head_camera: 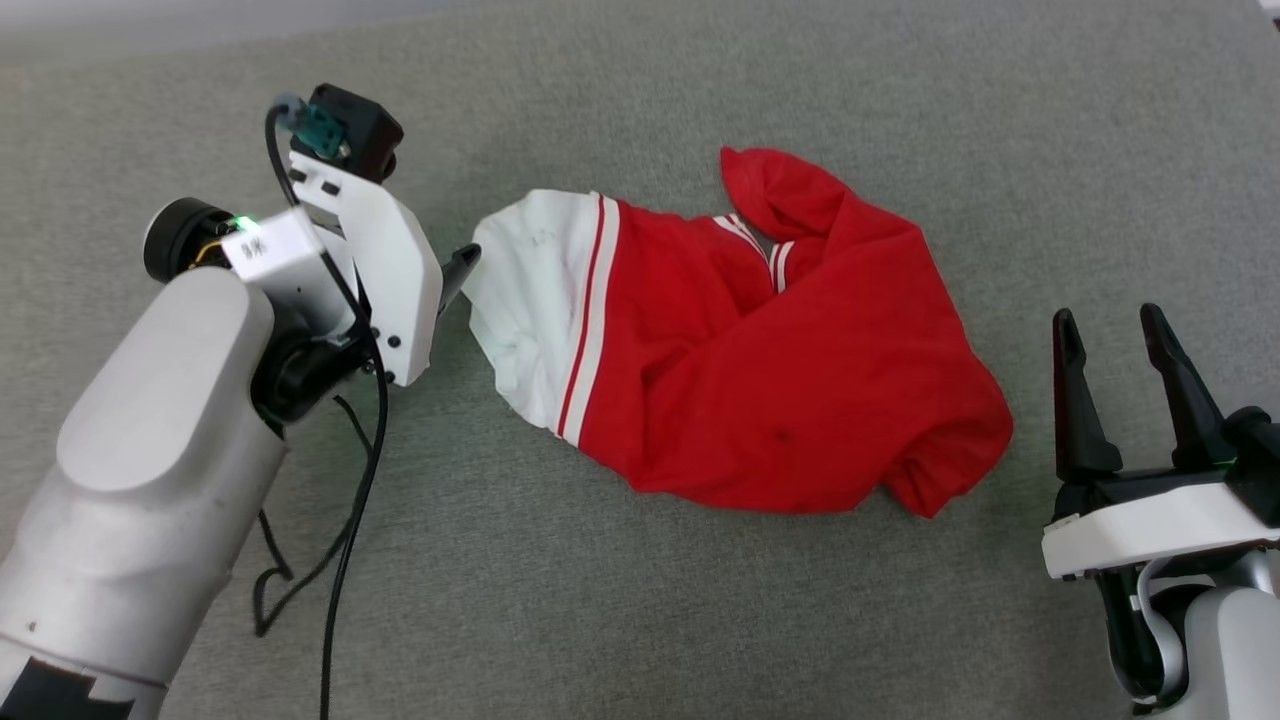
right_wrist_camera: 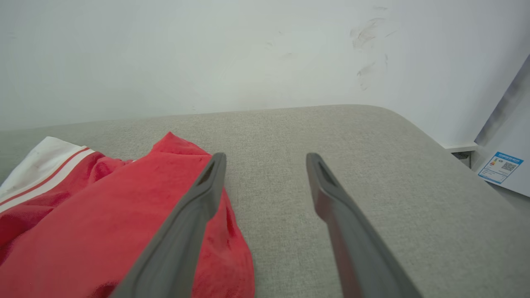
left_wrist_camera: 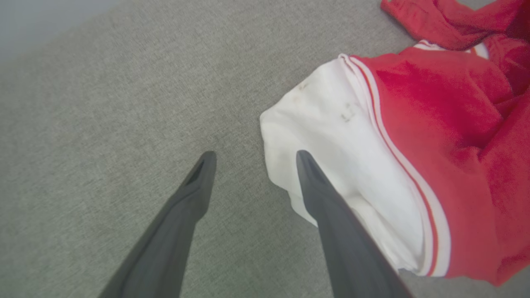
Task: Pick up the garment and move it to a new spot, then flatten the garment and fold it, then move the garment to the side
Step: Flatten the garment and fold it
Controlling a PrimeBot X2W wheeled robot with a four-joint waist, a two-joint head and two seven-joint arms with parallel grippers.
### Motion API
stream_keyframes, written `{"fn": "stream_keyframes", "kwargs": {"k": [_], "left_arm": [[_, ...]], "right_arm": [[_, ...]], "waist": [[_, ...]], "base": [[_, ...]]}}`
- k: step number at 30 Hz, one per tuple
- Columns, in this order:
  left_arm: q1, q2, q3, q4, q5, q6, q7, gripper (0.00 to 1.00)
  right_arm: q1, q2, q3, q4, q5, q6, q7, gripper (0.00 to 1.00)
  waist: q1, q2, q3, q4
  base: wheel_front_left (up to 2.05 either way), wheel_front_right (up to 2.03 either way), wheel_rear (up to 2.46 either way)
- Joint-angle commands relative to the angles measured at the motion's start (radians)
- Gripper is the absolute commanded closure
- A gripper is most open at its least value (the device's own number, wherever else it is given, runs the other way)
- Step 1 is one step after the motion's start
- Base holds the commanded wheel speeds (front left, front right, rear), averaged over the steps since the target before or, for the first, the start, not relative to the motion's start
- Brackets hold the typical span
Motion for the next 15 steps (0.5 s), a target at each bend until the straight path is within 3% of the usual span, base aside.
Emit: {"fn": "stream_keyframes", "kwargs": {"k": [1,6,13,14,15], "left_arm": [[-0.023,-0.012,-0.004,0.022,-0.03,0.001,0.043,0.0],[-0.071,-0.004,-0.038,0.053,-0.107,0.001,0.153,0.0],[-0.08,0.002,-0.097,0.108,-0.113,0.001,0.159,0.0],[-0.073,-0.002,-0.106,0.117,-0.121,0.001,0.165,0.58],[-0.065,-0.003,-0.113,0.124,-0.129,0.001,0.169,1.0]], "right_arm": [[-0.014,0.006,0.003,-0.004,-0.005,-0.001,-0.008,0.0],[-0.024,0.011,0.004,0.004,-0.008,-0.001,-0.021,0.0],[-0.043,0.014,0.01,0.016,-0.014,-0.001,-0.035,0.0],[-0.043,0.014,0.01,0.017,-0.015,-0.001,-0.036,0.0],[-0.045,0.014,0.009,0.018,-0.015,-0.001,-0.037,0.0]], "waist": [[-0.0001,0.0,0.033,-0.015],[-0.0001,0.0,0.069,-0.022],[-0.0001,0.0,0.098,-0.025],[-0.0001,0.0,0.099,-0.025],[-0.0001,0.0,0.1,-0.023]], "base": [[0.0,0.0,0.0],[0.0,0.0,0.0],[0.0,0.0,0.0],[0.0,0.0,0.0],[0.0,0.0,0.0]]}}
